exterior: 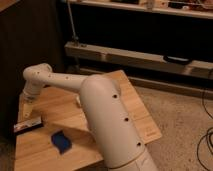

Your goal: Place the eraser on the white sponge

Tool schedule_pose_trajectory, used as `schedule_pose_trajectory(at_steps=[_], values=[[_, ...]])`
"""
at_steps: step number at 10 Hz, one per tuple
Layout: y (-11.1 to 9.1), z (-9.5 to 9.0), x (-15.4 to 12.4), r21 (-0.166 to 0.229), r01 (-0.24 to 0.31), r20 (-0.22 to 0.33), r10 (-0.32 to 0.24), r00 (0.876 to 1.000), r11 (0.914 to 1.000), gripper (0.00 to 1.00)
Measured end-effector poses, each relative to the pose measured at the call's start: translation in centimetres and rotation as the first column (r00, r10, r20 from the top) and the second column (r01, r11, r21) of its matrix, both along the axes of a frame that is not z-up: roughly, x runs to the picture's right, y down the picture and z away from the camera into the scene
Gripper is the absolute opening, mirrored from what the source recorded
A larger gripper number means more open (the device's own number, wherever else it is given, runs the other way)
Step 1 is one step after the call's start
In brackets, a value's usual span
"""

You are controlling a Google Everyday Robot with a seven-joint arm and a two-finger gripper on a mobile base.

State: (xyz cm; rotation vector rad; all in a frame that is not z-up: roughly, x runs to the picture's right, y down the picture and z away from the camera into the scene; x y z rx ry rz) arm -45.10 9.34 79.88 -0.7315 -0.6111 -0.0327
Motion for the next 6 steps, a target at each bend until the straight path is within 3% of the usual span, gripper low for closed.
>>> schedule_pose_trajectory(at_steps=[1, 3, 6], values=[[1.5, -1.1, -0.4, 0.039, 0.027, -0.035, -0.025, 0.999, 0.9989, 0.8], [3.9, -2.8, -1.4, 0.073, 0.061, -0.071, -0.056, 0.996, 0.9954, 0.8], [6.1, -3.5, -2.0, 0.086, 0.092, -0.015, -0.091, 0.996, 0.9921, 0.8]])
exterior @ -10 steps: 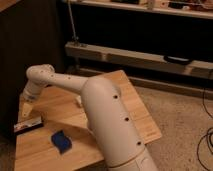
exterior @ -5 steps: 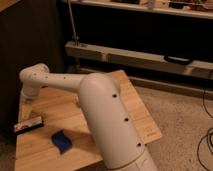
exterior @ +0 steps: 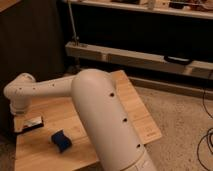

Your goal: Place the eraser on the white sponge

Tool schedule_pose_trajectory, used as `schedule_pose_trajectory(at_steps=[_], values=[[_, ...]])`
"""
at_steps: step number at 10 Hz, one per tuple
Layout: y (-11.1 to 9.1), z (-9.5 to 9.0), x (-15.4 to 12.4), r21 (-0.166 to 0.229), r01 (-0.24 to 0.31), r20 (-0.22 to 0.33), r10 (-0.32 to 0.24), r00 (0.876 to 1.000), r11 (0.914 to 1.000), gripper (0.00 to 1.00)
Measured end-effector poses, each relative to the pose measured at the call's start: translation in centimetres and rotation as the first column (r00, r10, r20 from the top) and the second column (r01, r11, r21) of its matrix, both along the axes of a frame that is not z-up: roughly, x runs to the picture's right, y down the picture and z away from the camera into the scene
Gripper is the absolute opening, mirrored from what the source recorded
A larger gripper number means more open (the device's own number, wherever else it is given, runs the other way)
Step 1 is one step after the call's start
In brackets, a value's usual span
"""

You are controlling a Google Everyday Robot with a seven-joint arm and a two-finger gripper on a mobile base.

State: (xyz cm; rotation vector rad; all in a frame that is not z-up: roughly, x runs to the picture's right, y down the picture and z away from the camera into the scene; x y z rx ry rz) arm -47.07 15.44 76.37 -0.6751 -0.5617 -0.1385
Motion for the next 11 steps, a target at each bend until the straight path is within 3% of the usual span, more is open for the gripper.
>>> schedule_pose_trajectory(at_steps=[3, 7, 9, 11], values=[[1.1, -0.7, 0.1, 0.01, 0.006, 0.07, -0.006, 0.997, 0.9999, 0.8], [0.8, -1.4, 2.0, -0.015, -0.06, 0.135, 0.061, 0.989, 0.9981, 0.8], [0.3, -1.1, 3.5, -0.024, -0.087, 0.131, 0.089, 0.987, 0.996, 0.8], [0.3, -0.4, 4.6, -0.026, -0.094, 0.094, 0.096, 0.991, 0.9953, 0.8]])
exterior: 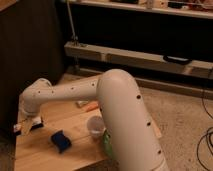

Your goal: Place the eraser on the white sponge

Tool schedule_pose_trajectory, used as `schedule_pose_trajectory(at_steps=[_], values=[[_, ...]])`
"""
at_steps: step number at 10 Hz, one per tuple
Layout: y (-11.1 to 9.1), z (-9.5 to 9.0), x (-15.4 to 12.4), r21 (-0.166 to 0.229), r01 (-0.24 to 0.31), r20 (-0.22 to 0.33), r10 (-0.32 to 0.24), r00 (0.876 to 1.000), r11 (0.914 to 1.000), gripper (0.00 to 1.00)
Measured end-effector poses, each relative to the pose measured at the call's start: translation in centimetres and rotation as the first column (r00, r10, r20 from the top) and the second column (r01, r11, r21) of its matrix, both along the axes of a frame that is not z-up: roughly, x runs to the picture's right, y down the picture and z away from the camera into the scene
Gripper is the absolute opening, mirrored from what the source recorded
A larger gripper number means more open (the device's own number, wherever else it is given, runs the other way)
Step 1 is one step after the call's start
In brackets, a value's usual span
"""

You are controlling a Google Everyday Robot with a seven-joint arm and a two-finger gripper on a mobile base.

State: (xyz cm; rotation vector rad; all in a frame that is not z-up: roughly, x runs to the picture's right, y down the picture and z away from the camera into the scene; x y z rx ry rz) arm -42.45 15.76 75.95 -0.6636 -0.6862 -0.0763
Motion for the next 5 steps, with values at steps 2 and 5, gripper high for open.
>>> schedule_pose_trajectory(at_steps=[2, 5], values=[[-0.5, 1.0, 1.2, 0.01, -0.002, -0.025, 0.002, 1.0, 1.0, 0.8], [-2.0, 4.8, 3.5, 0.014, 0.008, -0.043, -0.007, 0.999, 0.9999, 0.8]])
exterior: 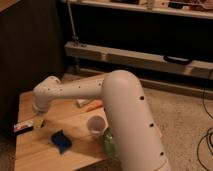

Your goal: Place the eraser on the white sponge

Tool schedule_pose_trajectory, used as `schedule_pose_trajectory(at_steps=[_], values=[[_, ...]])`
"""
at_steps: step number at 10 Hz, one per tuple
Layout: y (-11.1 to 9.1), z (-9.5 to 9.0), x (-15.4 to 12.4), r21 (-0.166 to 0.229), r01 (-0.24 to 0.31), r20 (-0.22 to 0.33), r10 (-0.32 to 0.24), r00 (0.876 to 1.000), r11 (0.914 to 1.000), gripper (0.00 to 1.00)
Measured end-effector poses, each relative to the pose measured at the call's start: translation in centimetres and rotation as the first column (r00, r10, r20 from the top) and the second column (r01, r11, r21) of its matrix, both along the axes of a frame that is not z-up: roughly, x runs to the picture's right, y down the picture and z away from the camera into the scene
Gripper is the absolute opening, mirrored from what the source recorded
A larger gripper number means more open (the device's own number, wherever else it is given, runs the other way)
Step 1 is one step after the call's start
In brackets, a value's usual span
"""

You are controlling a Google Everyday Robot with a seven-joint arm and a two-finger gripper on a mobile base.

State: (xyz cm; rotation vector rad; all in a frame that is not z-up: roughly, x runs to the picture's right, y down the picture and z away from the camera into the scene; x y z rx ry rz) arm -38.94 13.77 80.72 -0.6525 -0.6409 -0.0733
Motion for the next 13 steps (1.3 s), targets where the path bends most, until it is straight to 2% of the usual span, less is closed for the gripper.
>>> schedule_pose_trajectory(at_steps=[4, 9, 10, 13], values=[[-0.1, 2.1, -0.6, -0.036, 0.028, 0.024, -0.027, 0.999, 0.999, 0.8], [1.3, 4.3, -0.8, -0.067, 0.061, 0.026, -0.059, 0.998, 0.9959, 0.8], [1.8, 4.6, -0.9, -0.072, 0.07, 0.026, -0.068, 0.997, 0.995, 0.76], [2.6, 5.3, -0.7, -0.071, 0.077, 0.026, -0.075, 0.997, 0.9945, 0.48]])
